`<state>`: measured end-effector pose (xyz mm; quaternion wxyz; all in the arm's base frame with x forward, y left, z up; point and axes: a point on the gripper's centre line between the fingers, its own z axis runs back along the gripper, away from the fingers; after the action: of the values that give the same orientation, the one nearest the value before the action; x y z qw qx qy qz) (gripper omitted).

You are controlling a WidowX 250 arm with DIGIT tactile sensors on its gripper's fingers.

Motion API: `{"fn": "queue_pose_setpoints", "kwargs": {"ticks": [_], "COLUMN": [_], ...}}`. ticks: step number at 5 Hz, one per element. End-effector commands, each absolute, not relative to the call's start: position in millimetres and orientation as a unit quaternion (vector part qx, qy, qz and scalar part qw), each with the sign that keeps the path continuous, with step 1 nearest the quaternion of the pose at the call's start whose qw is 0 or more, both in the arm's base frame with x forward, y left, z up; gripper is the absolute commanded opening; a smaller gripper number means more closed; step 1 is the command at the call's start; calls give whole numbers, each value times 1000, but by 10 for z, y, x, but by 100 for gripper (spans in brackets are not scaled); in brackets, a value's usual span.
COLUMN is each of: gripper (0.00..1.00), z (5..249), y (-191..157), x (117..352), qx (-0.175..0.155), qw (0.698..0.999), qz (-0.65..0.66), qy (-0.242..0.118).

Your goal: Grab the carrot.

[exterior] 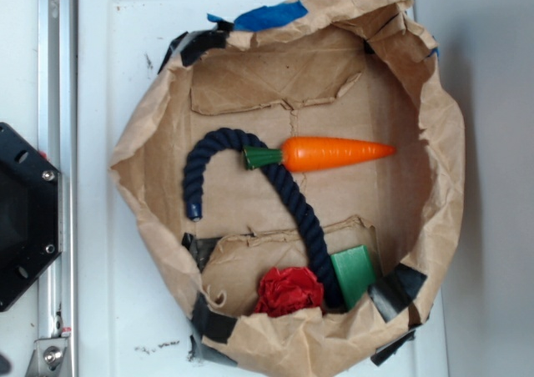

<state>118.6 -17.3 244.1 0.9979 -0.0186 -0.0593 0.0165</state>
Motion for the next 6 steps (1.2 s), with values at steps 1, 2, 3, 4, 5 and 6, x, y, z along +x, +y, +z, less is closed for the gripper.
{"fn": "queue_pose_setpoints", "kwargs": {"ticks": [1,2,3,4,5,6], "gripper": [100,100,100,100,100,100], "z": [2441,2511,2290,2103,1978,1978], "y": [-173,-64,-102,110,227,227], "x": [1186,1279,1780,2279,2782,2782], "qx": [-19,-15,-8,-22,-25,-25], "qw": [998,997,997,998,998,998], "qz": [16,30,33,19,11,11], "qy": [-59,-75,-63,-60,-61,-61]}}
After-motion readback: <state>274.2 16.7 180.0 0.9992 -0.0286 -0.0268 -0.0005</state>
